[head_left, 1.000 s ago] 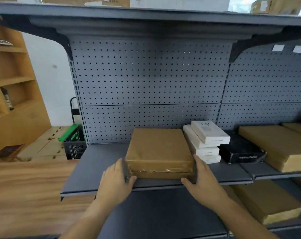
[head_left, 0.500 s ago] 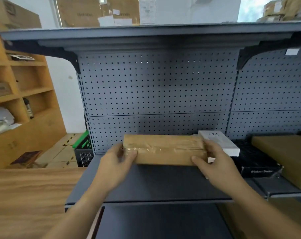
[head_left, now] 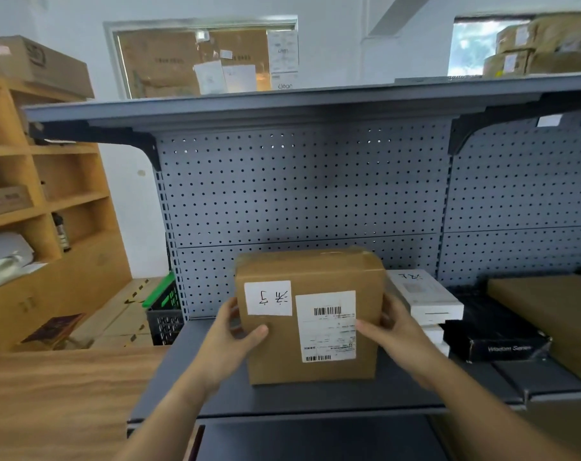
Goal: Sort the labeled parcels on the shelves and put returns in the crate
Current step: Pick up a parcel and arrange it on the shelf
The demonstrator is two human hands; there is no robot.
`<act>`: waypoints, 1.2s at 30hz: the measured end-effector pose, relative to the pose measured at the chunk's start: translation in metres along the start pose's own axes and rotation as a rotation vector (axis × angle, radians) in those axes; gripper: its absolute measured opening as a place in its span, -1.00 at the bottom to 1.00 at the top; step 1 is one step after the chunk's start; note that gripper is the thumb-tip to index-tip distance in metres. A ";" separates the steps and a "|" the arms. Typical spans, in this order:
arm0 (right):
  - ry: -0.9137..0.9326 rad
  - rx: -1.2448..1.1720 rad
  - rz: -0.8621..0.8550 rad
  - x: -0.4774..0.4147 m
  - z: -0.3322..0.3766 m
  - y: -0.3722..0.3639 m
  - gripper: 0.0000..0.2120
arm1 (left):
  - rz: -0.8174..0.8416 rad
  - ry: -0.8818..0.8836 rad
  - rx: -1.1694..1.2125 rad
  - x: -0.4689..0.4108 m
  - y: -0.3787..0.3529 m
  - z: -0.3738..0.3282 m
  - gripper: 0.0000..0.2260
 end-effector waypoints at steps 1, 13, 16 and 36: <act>-0.029 0.004 -0.001 0.000 -0.010 -0.003 -0.31 | 0.010 0.003 0.009 -0.001 -0.003 0.008 -0.31; 0.020 0.068 -0.049 0.000 -0.013 -0.005 -0.35 | -0.091 -0.078 -0.004 -0.009 -0.005 0.007 -0.56; 0.068 0.029 0.026 0.005 0.002 0.000 -0.37 | -0.092 -0.067 0.089 -0.007 -0.002 0.009 -0.61; 0.074 0.763 0.348 -0.027 0.127 0.026 -0.28 | 0.300 -0.292 -0.443 0.000 0.025 -0.116 -0.29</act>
Point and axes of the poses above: each hand's wrist, its own x-axis away from the middle knuckle, its own y-axis out of the back of the hand, z = x × y, the point moved 1 cm from there along -x, towards the middle knuckle, and after that the axes turned 12 degrees about z, right-handed, at the moved point
